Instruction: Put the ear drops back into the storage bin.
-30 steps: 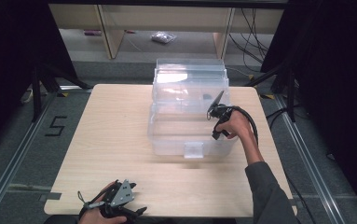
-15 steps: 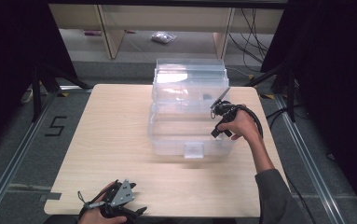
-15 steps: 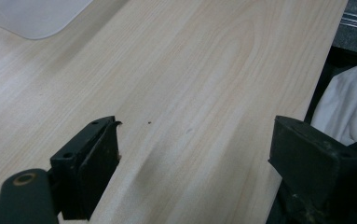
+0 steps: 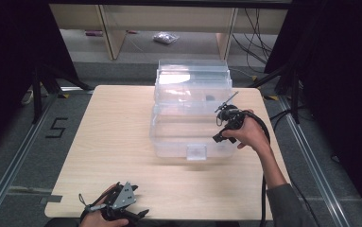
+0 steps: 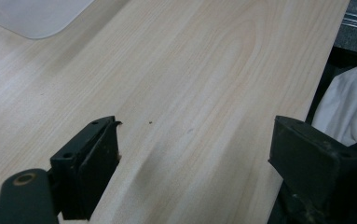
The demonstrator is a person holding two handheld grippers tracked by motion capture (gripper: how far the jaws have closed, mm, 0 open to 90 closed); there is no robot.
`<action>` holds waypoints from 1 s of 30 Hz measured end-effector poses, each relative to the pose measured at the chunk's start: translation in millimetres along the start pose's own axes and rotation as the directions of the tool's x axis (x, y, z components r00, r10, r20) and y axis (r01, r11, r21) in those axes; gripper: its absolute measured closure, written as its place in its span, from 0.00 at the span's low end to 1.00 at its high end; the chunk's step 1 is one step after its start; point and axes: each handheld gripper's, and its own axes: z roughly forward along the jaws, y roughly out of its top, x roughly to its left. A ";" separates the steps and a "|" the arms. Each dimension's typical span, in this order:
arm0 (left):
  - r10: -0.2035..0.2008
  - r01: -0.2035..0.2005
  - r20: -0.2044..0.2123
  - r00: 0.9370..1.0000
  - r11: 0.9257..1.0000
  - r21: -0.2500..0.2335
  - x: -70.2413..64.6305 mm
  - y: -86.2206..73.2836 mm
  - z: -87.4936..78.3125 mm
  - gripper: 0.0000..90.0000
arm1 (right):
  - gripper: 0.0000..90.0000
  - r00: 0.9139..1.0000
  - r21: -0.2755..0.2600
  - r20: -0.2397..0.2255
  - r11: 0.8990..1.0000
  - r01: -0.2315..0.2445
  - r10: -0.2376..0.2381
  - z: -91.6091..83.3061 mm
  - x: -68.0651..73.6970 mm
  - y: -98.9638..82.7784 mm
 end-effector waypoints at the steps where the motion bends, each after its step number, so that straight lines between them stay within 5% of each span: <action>1: -0.017 0.017 0.006 1.000 1.000 -0.011 -1.2 -0.1 0.5 0.17 | 0.32 1.000 -0.015 -0.001 1.000 0.011 -0.011 -1.0 1.0 -1.4; 4: -0.015 0.015 0.002 1.000 1.000 -0.010 -1.0 -0.1 -0.1 0.17 | 0.31 1.000 -0.037 -0.003 0.999 0.009 -0.009 -4.9 7.3 -7.7; 7: 0.002 -0.002 -0.005 1.000 1.000 0.011 0.0 0.2 -0.4 0.17 | 0.31 0.998 -0.079 -0.008 0.995 0.055 -0.055 -6.6 10.1 -14.6; 8: -0.032 0.032 0.015 0.999 0.999 -0.005 -2.2 -0.1 0.3 0.17 | 0.30 0.998 -0.086 -0.010 0.995 0.054 -0.055 -7.5 11.3 -16.7; 12: -0.009 0.009 0.000 1.000 1.000 0.003 -0.3 0.1 -0.2 0.17 | 0.30 0.998 -0.113 -0.016 0.992 0.055 -0.057 -7.9 14.6 -22.8; 13: -0.012 0.012 0.002 1.000 1.000 -0.004 -0.6 -0.1 -0.2 0.17 | 0.30 0.999 -0.097 -0.028 0.995 0.014 -0.017 -8.7 18.2 -24.9; 14: -0.012 0.012 0.003 1.000 1.000 -0.006 -0.3 -0.1 -0.2 0.17 | 0.30 0.998 -0.121 -0.023 0.992 0.047 -0.050 -7.8 17.0 -25.5; 17: -0.028 0.028 0.005 1.000 1.000 -0.002 -1.4 -0.6 0.2 0.17 | 0.29 0.998 -0.139 -0.038 0.989 0.048 -0.054 -6.9 20.7 -29.6; 23: -0.011 0.011 0.003 1.000 1.000 -0.003 -0.3 -0.3 -0.2 0.17 | 0.29 0.998 -0.166 -0.058 0.986 0.003 -0.013 -5.9 24.6 -38.0; 25: -0.011 0.011 0.002 1.000 1.000 -0.007 -0.4 0.2 -0.4 0.17 | 0.29 0.997 -0.168 -0.061 0.985 0.035 -0.046 -4.2 22.3 -39.3; 30: -0.022 0.022 0.003 1.000 1.000 0.001 -1.7 0.4 -0.3 0.17 | 0.28 0.998 -0.170 -0.052 0.985 0.008 -0.017 -5.5 25.3 -41.8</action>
